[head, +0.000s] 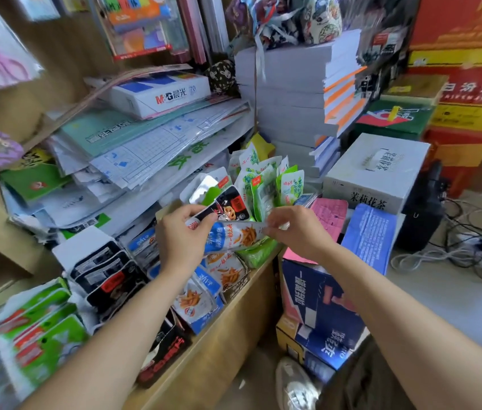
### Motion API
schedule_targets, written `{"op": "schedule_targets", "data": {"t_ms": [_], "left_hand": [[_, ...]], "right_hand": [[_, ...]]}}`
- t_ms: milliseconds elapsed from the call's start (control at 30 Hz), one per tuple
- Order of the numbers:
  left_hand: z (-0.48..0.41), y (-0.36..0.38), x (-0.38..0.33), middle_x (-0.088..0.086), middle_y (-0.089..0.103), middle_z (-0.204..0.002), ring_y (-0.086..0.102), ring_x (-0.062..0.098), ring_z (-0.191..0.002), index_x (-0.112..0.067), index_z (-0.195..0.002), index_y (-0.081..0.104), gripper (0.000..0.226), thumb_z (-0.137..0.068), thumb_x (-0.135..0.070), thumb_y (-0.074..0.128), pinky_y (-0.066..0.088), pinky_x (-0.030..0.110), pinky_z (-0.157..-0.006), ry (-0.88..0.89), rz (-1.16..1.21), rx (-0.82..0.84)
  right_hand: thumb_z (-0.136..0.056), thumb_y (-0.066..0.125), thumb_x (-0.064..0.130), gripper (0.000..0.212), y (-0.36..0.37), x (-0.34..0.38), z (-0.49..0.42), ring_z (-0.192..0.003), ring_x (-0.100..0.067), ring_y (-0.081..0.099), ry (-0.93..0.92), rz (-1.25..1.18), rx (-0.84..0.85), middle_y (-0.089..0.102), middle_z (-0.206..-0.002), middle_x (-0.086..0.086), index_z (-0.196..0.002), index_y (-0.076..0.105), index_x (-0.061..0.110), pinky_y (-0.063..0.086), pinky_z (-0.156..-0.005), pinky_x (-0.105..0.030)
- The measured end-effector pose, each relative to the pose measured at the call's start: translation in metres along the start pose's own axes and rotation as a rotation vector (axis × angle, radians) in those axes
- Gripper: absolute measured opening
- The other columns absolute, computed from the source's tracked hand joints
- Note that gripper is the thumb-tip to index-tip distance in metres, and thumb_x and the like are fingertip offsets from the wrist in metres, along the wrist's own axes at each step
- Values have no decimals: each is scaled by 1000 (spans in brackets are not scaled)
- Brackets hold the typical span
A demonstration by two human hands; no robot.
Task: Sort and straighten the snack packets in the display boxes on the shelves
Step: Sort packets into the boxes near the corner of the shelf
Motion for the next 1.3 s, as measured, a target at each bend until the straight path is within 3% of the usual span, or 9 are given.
{"op": "schedule_targets", "data": {"t_ms": [100,267,433,533,800,1033,1133,1233,1300], "left_hand": [[3,-2,3,-28,62,-83,57,-21,-80,-26,-89,73,8,-85,-23,80,40,1,-67,-50,67,16],[2,-26,22,-15,72,-90,68,3,-89,-29,-90,73,6,-86,-29,78,53,27,-80,-175,198,-77],[14,-68,22,-7,70,-80,66,-3,-59,-13,-98,72,12,-87,-16,78,48,10,-51,-200,293,-105],[26,-102,27,-14,72,-78,66,-8,-65,-25,-88,72,18,-86,-9,78,48,8,-55,-202,338,-122],[84,-202,51,-17,72,-72,66,4,-67,-32,-78,74,22,-77,-14,86,55,27,-66,-243,431,-265],[115,-234,57,-19,69,-67,64,-9,-66,-26,-79,71,18,-82,-11,81,48,10,-63,-160,267,-422],[118,-219,61,-23,66,-85,61,-20,-77,-14,-95,76,12,-84,-9,79,45,3,-73,-112,98,-376],[115,-195,77,-20,69,-98,68,-2,-89,-19,-107,79,20,-88,-21,77,56,20,-82,-97,-45,-237],[111,-185,84,-16,72,-101,69,-2,-89,-23,-109,78,21,-89,-27,76,49,8,-75,-105,-96,-176]], "right_hand": [[-92,67,14,10,-2,-4,-3,-77,-13,59,31,-47,-49,67,-86,3,-85,62,17,44,-65,-23],[-97,63,11,12,-18,-8,-1,-75,-23,69,174,-557,-192,74,-90,-12,-88,55,9,55,-60,-31],[-98,60,6,10,-24,8,13,-87,-29,74,249,-887,-325,71,-95,-19,-94,51,7,63,-64,-39],[-95,63,2,8,-16,24,20,-92,-27,74,237,-976,-298,74,-96,-15,-100,57,8,63,-74,-38],[-90,67,-3,17,13,76,37,-92,-22,74,142,-922,-162,76,-98,-9,-104,71,6,60,-78,-27],[-91,70,5,13,31,98,45,-83,-18,72,85,-797,-122,77,-93,-7,-97,74,15,59,-69,-27],[-92,69,5,14,30,102,43,-73,-10,67,51,-725,-154,76,-91,-4,-100,74,14,53,-58,-20],[-92,68,3,15,37,106,41,-68,-5,66,37,-696,-156,76,-89,-1,-102,74,12,51,-56,-18],[-91,68,2,15,42,107,39,-68,-4,67,35,-688,-154,76,-86,3,-103,74,9,51,-56,-18]]}}
Point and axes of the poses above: each hand's wrist, its own z-axis away from the middle knuckle, its own y-axis out of the palm, x = y × z, the point moved 7 cm from there along -z, towards the middle knuckle
